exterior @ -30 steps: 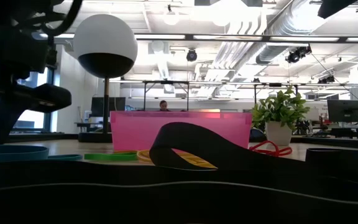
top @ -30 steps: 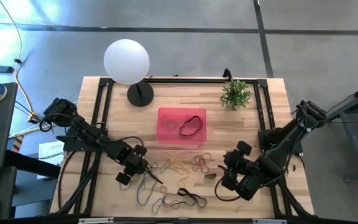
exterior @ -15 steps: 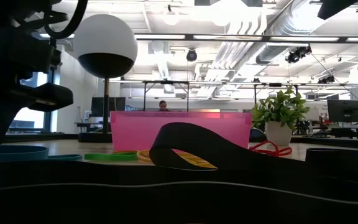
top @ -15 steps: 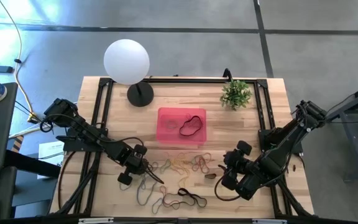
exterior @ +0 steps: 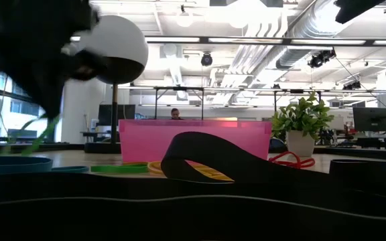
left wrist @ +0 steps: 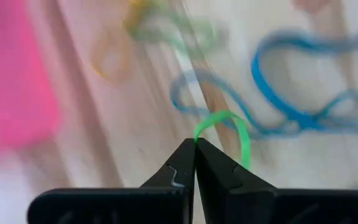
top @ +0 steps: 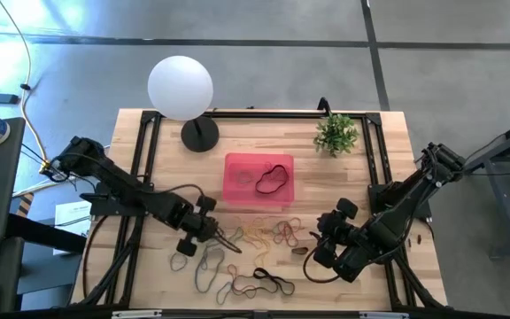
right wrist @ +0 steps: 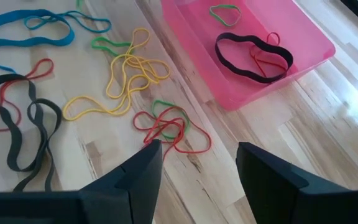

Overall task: Pick and place rubber bands into bin
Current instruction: Put the green rubber band into the red bin

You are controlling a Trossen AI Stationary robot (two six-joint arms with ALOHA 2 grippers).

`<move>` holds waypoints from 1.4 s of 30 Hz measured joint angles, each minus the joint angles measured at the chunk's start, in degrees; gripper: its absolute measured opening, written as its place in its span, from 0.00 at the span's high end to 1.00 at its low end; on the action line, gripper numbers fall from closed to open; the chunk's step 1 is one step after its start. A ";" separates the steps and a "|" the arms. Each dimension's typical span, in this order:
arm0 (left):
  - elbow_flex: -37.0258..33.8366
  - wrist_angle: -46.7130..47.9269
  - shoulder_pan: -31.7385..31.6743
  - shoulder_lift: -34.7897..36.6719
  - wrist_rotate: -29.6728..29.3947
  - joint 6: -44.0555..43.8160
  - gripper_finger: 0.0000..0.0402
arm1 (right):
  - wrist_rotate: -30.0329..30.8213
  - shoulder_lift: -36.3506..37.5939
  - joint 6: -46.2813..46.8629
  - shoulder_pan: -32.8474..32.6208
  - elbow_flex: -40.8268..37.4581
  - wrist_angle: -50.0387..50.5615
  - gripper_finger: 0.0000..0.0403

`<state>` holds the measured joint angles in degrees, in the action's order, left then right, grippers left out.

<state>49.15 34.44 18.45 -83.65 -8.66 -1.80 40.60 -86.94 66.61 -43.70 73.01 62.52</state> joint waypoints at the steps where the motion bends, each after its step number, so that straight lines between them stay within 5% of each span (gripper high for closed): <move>1: 1.31 0.62 -0.64 0.48 -0.97 0.94 1.00 | 0.00 0.00 -0.02 0.00 0.00 0.00 0.51; 12: 14.65 6.03 -10.11 0.96 -8.40 16.05 1.00 | 0.08 0.00 0.00 -0.02 0.00 0.00 0.51; 27: 15.75 -0.82 -30.94 -3.61 -6.35 27.48 1.00 | 1.46 0.00 -0.45 0.95 -0.02 -0.43 0.51; 42: 15.81 -5.29 -31.55 -14.82 -3.23 26.03 1.00 | 1.27 -0.02 -0.57 1.64 -0.04 -1.34 0.51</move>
<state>64.96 29.15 -13.10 -98.47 -11.89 24.23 41.87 -86.96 66.04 -42.06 72.97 61.18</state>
